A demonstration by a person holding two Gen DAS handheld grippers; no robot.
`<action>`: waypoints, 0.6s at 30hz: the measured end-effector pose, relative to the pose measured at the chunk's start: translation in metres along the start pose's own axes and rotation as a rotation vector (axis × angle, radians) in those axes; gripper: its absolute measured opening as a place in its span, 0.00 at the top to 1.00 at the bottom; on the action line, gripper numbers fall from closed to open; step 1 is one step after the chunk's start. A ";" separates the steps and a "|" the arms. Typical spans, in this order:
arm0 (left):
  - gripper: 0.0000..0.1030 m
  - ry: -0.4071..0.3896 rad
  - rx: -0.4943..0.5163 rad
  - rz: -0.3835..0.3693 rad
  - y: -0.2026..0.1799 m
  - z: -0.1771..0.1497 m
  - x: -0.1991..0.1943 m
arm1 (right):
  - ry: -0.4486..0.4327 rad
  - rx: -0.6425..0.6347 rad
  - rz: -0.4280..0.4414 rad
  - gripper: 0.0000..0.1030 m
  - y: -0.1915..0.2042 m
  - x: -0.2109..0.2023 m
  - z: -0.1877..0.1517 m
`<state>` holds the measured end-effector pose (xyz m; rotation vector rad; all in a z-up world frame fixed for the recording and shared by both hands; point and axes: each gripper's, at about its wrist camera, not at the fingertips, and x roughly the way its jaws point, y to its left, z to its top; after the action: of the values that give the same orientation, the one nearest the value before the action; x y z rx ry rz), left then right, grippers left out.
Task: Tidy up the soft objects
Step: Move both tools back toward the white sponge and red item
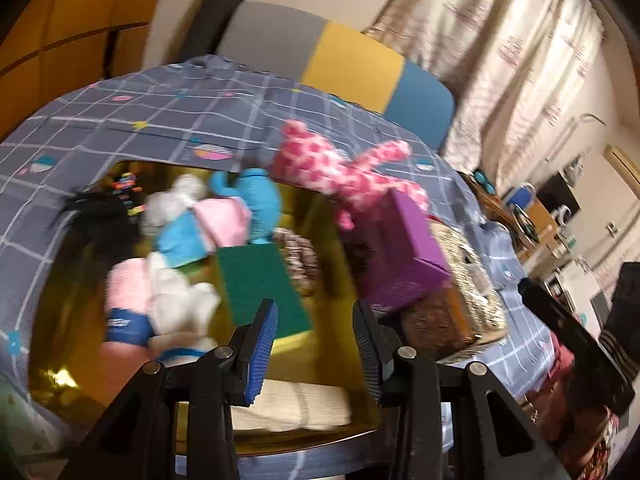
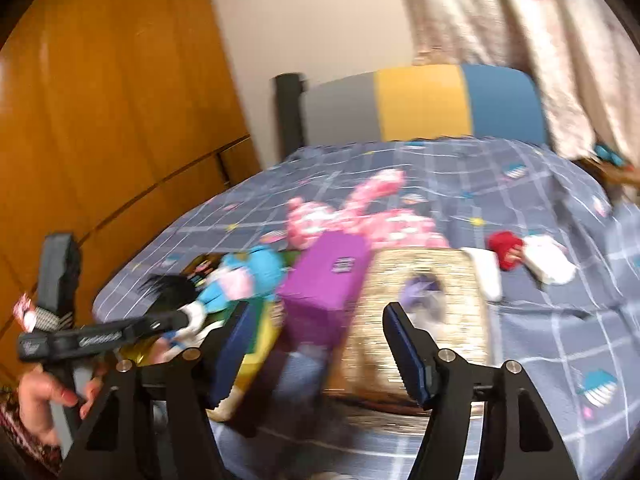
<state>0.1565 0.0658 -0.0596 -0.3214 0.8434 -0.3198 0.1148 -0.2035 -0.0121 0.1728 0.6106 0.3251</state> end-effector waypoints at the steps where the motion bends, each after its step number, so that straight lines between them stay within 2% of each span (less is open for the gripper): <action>1: 0.62 0.004 0.011 -0.008 -0.006 0.001 0.002 | -0.003 0.027 -0.028 0.34 -0.013 -0.003 0.001; 6: 0.62 0.023 0.069 -0.060 -0.042 0.004 0.010 | -0.006 0.140 -0.140 0.34 -0.072 -0.010 -0.002; 10: 0.62 0.039 0.110 -0.092 -0.065 0.007 0.017 | 0.026 0.191 -0.244 0.31 -0.117 -0.002 -0.010; 18: 0.62 0.073 0.179 -0.152 -0.115 0.015 0.031 | 0.162 0.145 -0.427 0.26 -0.200 0.041 -0.008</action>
<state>0.1709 -0.0481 -0.0254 -0.2079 0.8576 -0.5479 0.1917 -0.3752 -0.0910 0.1513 0.8129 -0.1202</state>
